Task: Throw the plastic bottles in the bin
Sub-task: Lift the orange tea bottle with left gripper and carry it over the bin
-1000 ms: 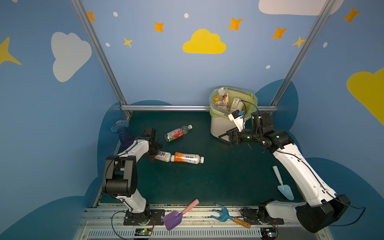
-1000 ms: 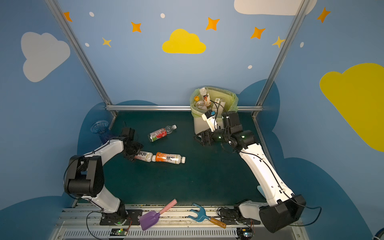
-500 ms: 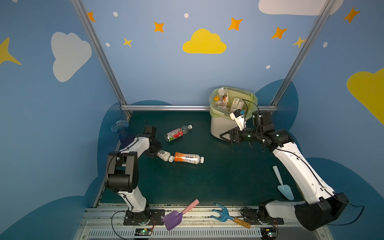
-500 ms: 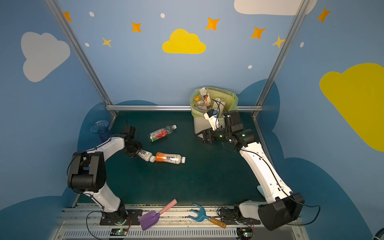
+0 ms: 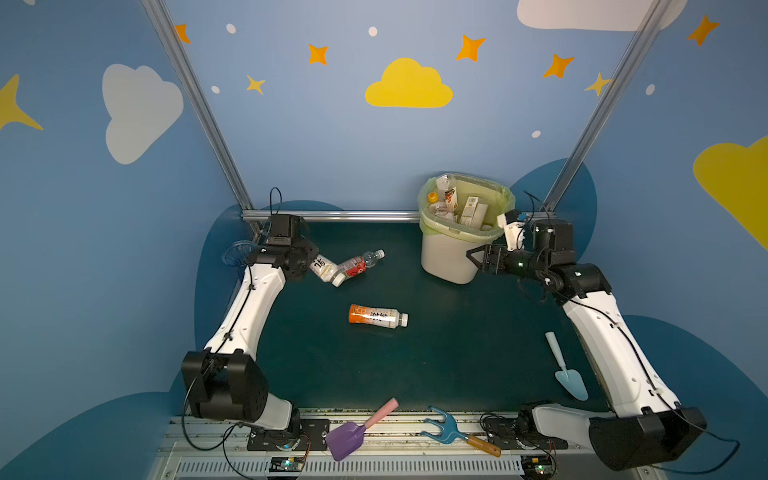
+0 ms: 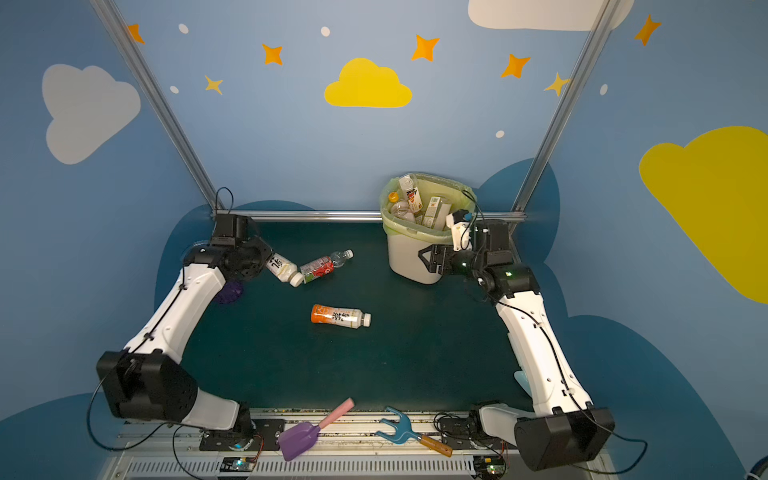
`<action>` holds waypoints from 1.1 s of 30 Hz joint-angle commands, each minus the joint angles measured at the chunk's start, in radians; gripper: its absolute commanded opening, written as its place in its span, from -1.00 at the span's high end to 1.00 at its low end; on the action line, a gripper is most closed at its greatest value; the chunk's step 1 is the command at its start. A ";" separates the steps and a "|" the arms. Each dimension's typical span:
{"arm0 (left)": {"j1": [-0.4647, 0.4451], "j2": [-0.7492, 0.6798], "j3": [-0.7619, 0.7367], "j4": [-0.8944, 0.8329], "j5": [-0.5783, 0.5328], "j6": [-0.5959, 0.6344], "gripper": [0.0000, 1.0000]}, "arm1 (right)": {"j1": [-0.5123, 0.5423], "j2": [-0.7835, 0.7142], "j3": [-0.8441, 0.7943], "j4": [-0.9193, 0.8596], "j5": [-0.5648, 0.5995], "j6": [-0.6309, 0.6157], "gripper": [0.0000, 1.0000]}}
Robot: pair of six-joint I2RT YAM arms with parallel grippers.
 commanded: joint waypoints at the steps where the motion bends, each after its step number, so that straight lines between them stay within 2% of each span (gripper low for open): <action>1: -0.074 -0.034 0.146 -0.037 -0.069 0.109 0.20 | -0.066 -0.043 -0.015 0.021 0.086 0.084 -0.62; 4: -0.166 -0.023 0.283 -0.009 -0.125 0.200 0.22 | -0.130 -0.055 -0.031 0.033 0.060 0.132 -0.61; 7: -0.253 -0.009 0.371 0.097 -0.161 0.274 0.26 | -0.164 -0.061 -0.042 0.049 0.032 0.162 -0.61; 11: -0.331 0.045 0.464 0.272 -0.142 0.332 0.33 | -0.180 -0.064 -0.026 0.045 0.030 0.164 -0.61; 14: -0.383 0.136 0.565 0.354 -0.117 0.379 0.37 | -0.187 -0.067 -0.010 0.037 0.031 0.163 -0.61; 19: -0.449 0.393 0.876 0.342 -0.039 0.425 0.37 | -0.195 -0.073 -0.002 0.019 0.031 0.157 -0.61; 23: -0.526 0.746 1.295 0.295 0.017 0.478 0.36 | -0.204 -0.074 -0.010 0.009 0.030 0.152 -0.61; 24: -0.549 0.847 1.403 0.294 0.033 0.496 0.22 | -0.208 -0.071 -0.012 0.008 0.027 0.154 -0.61; 25: -0.566 0.926 1.489 0.297 0.043 0.507 -0.07 | -0.212 -0.068 -0.012 0.008 0.021 0.153 -0.61; 26: -0.583 0.999 1.564 0.287 0.026 0.520 -0.48 | -0.216 -0.062 -0.011 0.005 0.011 0.154 -0.61; 27: -0.597 1.045 1.609 0.262 -0.013 0.540 -0.81 | -0.220 -0.057 -0.007 0.000 0.001 0.153 -0.61; 28: -0.603 1.062 1.626 0.244 -0.033 0.555 -1.00 | -0.226 -0.054 -0.002 -0.007 -0.006 0.150 -0.61; 31: -0.612 1.020 1.603 0.215 -0.072 0.570 -1.00 | -0.236 -0.058 -0.002 -0.013 -0.019 0.139 -0.61; 33: -0.627 0.944 1.546 0.239 -0.111 0.624 -1.00 | -0.238 -0.063 -0.013 -0.005 -0.029 0.142 -0.61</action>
